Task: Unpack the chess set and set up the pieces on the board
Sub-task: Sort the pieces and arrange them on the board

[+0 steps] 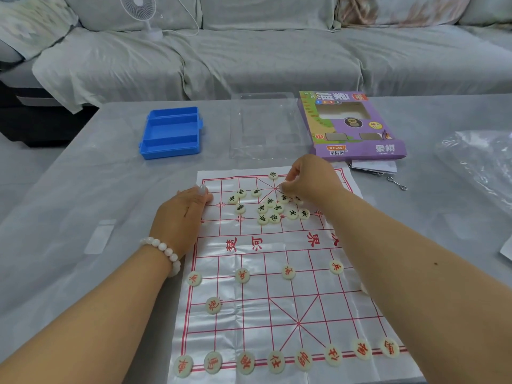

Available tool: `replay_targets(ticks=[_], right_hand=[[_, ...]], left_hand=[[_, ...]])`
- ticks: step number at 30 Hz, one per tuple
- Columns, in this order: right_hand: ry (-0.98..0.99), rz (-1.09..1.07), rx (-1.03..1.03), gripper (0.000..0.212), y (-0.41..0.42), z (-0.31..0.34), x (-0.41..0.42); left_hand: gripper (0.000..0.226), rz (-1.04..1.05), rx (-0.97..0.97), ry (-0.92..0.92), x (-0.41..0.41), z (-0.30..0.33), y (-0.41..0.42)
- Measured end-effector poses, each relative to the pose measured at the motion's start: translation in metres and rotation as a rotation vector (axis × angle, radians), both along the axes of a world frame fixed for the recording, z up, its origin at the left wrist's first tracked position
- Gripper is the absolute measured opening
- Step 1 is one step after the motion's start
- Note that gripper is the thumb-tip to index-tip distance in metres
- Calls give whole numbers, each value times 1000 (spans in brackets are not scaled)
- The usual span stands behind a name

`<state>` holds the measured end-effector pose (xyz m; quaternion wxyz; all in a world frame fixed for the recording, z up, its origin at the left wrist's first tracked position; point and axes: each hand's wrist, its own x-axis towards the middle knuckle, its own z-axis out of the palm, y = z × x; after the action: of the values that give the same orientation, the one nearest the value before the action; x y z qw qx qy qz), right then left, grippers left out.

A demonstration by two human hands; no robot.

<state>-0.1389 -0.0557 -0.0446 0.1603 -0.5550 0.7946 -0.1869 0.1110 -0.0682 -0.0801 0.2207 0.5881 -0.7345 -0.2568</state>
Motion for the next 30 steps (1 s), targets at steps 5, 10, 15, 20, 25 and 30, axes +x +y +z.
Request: replay_targets(ticks=[5,10,15,20,25,30], right_hand=[[-39,-43,-79,16,-1,6,-15],[25,-3,-60,23,-9,-4,-15],[36,70,-96,36,-4,3,-11],[-95,302,7,15,14,9,8],[-5,258,5,16,14,16,-7],[-38,303,42,23,22,25,-19]], left_hand=[[72,-8,-13,51,1,1,-1],[74,-5,-8,47,1,1,0],[63,-3,-7,19,1,2,0],[60,11,21,23,-1,2,-1],[58,16,15,41,-1,2,0],[57,19,15,59,0,2,0]])
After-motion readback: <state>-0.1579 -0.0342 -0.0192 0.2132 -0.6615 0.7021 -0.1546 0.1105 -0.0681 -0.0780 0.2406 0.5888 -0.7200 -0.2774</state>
